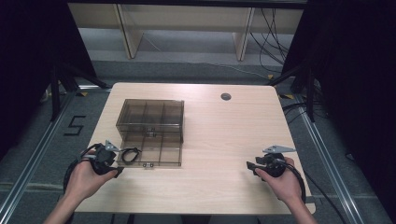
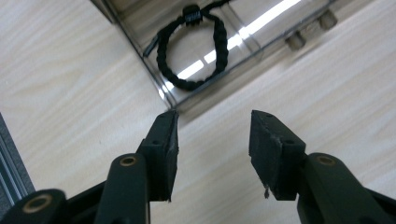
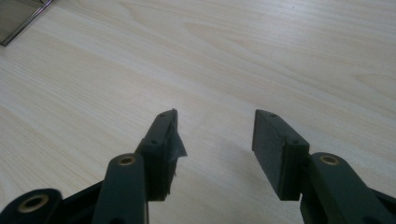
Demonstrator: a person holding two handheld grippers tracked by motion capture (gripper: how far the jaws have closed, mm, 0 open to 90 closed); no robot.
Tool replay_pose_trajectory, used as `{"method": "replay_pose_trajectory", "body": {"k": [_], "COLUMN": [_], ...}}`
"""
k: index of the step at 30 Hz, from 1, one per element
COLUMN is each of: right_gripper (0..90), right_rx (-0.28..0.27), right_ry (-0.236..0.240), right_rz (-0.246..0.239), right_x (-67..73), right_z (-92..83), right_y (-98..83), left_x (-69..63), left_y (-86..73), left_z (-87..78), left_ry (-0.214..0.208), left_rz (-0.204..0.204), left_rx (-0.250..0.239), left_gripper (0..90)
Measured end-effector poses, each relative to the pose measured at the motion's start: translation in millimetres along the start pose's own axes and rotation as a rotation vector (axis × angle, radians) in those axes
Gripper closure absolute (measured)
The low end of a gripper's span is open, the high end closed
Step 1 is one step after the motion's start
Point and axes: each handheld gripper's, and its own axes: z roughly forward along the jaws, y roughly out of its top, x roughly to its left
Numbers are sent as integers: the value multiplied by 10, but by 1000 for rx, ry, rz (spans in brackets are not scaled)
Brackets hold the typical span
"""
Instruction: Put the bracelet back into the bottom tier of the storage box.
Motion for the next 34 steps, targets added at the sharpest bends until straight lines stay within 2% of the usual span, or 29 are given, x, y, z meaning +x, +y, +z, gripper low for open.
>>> {"method": "replay_pose_trajectory", "body": {"k": [1, 3, 4, 6, 7, 8, 10, 11, 13, 14, 15, 16, 17, 18, 19, 20, 21, 22, 24, 25, 27, 28, 31, 33, 34], "right_gripper": [513, 513, 513, 513, 513, 513, 513, 512, 512, 512, 513, 513, 513, 512, 512, 512, 512, 512, 512, 512, 512, 512, 512, 511, 511], "right_rx": [0, -2, 3, 5, 9, 16, 17, 16, 5, 2, 19, 21, 21, 14, 14, 5, 9, 16, 6, -10, -8, 14, 16, -15, -10], "right_ry": [0, 0, 0, -2, -13, -15, -18, -8, -6, -5, -14, -13, -13, -6, -6, -12, -8, -15, -17, -19, -22, -22, -24, -27, -22], "right_rz": [0, 0, 8, 8, -16, -4, -1, -1, -14, -20, 0, -4, -4, -3, -3, -27, -14, -3, -16, -56, -51, -1, 2, -59, -36], "right_x": [0, 0, 6, 9, -10, -1, 9, 5, -5, -6, 10, 4, 4, -5, -5, -26, -24, -20, -32, -63, -63, -27, -22, -65, -52], "right_z": [0, -3, -6, -5, -8, -11, -14, -7, 2, 3, -14, -13, -13, 0, 0, 6, -3, -9, -10, 5, 6, -11, -11, 4, -5], "right_y": [0, 0, -1, 0, 5, 4, 2, 3, 4, 4, 6, 7, 7, 7, 7, 1, 8, 10, 11, 7, 9, 14, 14, 10, 13], "left_x": [0, -17, -28, -35, -53, -64, -69, -100, -114, -141, -176, -171, -171, -168, -168, -144, -144, -150, -139, -138, -157, -163, -163, -152, -149], "left_y": [0, -108, -142, -212, -247, -282, -309, -363, -380, -403, -413, -408, -408, -407, -407, -404, -404, -403, -402, -401, -398, -394, -392, -387, -386], "left_z": [0, -19, -8, -12, 11, 21, 25, 74, 87, 129, 191, 188, 188, 217, 217, 200, 200, 212, 200, 205, 224, 238, 242, 230, 235], "left_ry": [0, 18, 24, 21, 17, 19, 18, 18, 30, 25, 32, 20, 20, 20, 20, 25, 25, 41, 26, 21, 22, 18, 19, 14, 9], "left_rz": [0, -9, -25, -26, -50, -49, -44, -62, -56, -66, -58, -40, -40, -68, -68, -70, -70, -88, -76, -75, -85, -88, -91, -88, -93], "left_rx": [0, -24, -40, -36, -49, -59, -44, -75, -69, -89, -73, -39, -39, -70, -70, -72, -72, -100, -84, -81, -98, -97, -105, -103, -104], "left_gripper": [509, 491, 482, 451, 440, 433, 426, 421, 410, 410, 404, 389, 382, 382, 382, 382, 382, 382, 381, 380, 374, 367, 359, 358, 357]}}
